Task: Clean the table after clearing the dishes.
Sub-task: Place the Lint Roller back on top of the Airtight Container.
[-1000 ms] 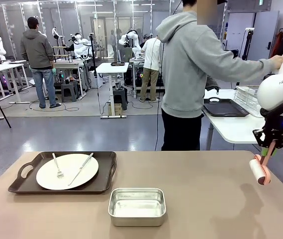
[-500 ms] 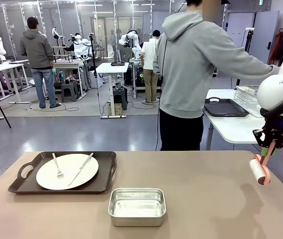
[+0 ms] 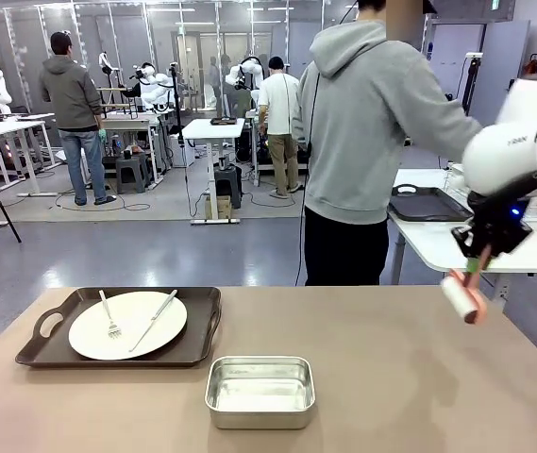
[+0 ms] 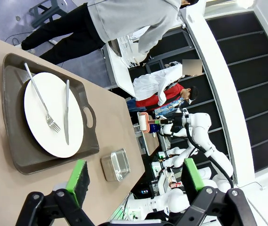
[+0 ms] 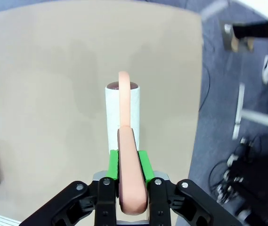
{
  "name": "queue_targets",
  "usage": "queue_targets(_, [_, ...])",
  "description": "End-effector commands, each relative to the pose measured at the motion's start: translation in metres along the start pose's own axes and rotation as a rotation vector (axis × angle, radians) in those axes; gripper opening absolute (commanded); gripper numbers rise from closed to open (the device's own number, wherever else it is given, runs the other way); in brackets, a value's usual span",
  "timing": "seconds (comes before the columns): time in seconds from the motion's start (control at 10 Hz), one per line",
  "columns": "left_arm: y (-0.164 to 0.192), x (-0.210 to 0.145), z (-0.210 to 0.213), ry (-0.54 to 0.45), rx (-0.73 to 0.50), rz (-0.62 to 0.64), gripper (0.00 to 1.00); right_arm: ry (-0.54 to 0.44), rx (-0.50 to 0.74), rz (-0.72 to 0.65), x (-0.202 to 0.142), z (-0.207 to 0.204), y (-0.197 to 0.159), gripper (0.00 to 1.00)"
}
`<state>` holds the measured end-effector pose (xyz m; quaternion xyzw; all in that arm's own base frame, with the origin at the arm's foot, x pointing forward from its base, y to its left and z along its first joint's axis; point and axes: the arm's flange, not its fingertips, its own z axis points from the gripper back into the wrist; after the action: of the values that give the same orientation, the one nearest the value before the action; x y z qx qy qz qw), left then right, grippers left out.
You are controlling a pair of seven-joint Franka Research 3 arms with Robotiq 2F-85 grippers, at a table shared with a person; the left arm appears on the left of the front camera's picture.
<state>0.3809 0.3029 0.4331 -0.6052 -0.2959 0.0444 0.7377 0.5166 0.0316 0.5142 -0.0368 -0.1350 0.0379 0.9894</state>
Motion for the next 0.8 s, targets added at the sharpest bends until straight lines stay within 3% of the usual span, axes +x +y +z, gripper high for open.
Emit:
queue_targets(0.0, [-0.002, -0.002, 0.003, 0.001, -0.01, -0.003, 1.0, -0.052, 0.01, 0.191, 0.007, 0.023, 0.036, 0.21])
queue_targets(0.3, [-0.002, -0.002, 0.003, 0.001, -0.01, -0.003, 1.0, -0.117, 0.029, 0.58, 0.019, 0.056, 0.147, 0.21])
queue_targets(0.7, [-0.002, -0.002, 0.003, 0.001, -0.01, -0.003, 1.0, -0.13, 0.121, 1.037, -0.012, 0.08, 0.266, 0.21])
